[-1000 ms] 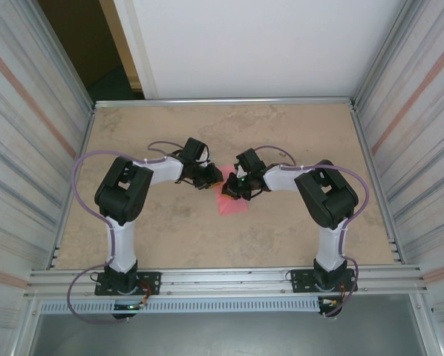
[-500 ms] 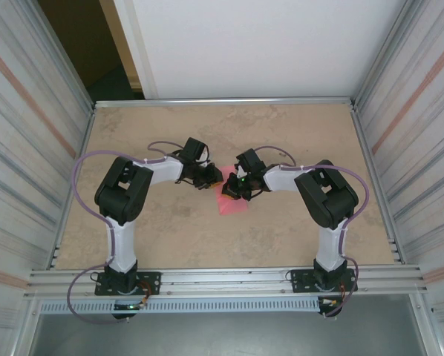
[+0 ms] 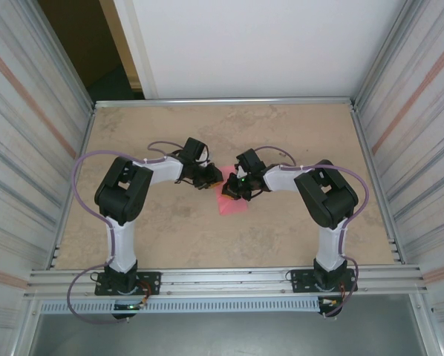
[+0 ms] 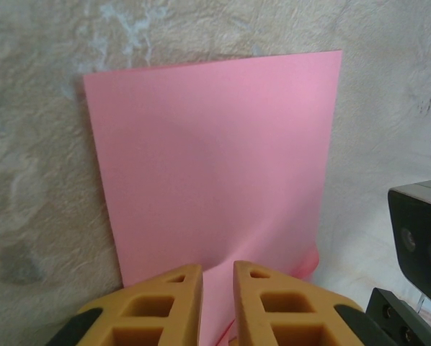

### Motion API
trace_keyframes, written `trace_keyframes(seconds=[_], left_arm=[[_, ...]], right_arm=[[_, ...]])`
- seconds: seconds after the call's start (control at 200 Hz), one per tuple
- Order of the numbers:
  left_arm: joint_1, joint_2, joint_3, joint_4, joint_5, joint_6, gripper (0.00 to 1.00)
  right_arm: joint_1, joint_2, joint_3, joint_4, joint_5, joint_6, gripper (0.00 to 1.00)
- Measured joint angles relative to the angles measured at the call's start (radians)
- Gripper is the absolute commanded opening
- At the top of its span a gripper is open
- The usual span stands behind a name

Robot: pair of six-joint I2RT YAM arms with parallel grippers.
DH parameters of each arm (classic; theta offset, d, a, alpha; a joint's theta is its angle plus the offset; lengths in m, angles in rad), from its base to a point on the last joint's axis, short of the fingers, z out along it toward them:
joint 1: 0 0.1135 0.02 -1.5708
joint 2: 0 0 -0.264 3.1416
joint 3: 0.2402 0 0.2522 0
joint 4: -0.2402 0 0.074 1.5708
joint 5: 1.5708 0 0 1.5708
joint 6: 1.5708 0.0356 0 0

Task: Fold a paper plane with a square sheet of paper (pick it up from the middle)
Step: Fold the triangle a second time at the center of the table.

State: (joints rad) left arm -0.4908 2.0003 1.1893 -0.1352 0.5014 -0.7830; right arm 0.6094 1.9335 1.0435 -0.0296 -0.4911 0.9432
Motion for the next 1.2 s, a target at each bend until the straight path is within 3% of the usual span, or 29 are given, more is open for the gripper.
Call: trace_keyframes(seconds=[0.251, 0.466, 0.571, 1.022, 1.198], left_arm=[[0.061, -0.042, 0.000, -0.036, -0.020, 0.001, 0.25], [0.129, -0.131, -0.021, -0.043, -0.044, 0.001, 0.26], [0.138, -0.161, -0.059, -0.043, -0.051, 0.001, 0.27], [0.135, -0.294, -0.268, 0.075, -0.022, 0.000, 0.26], [0.098, -0.335, -0.324, 0.143, -0.010, -0.004, 0.27]], right_arm=[[0.000, 0.004, 0.002, 0.003, -0.006, 0.002, 0.15], [0.006, 0.005, 0.019, 0.008, -0.018, 0.016, 0.35], [0.006, 0.005, 0.023, 0.012, -0.025, 0.018, 0.37], [0.005, 0.005, 0.018, 0.021, -0.026, 0.018, 0.34], [0.004, 0.004, 0.008, 0.031, -0.026, 0.014, 0.24]])
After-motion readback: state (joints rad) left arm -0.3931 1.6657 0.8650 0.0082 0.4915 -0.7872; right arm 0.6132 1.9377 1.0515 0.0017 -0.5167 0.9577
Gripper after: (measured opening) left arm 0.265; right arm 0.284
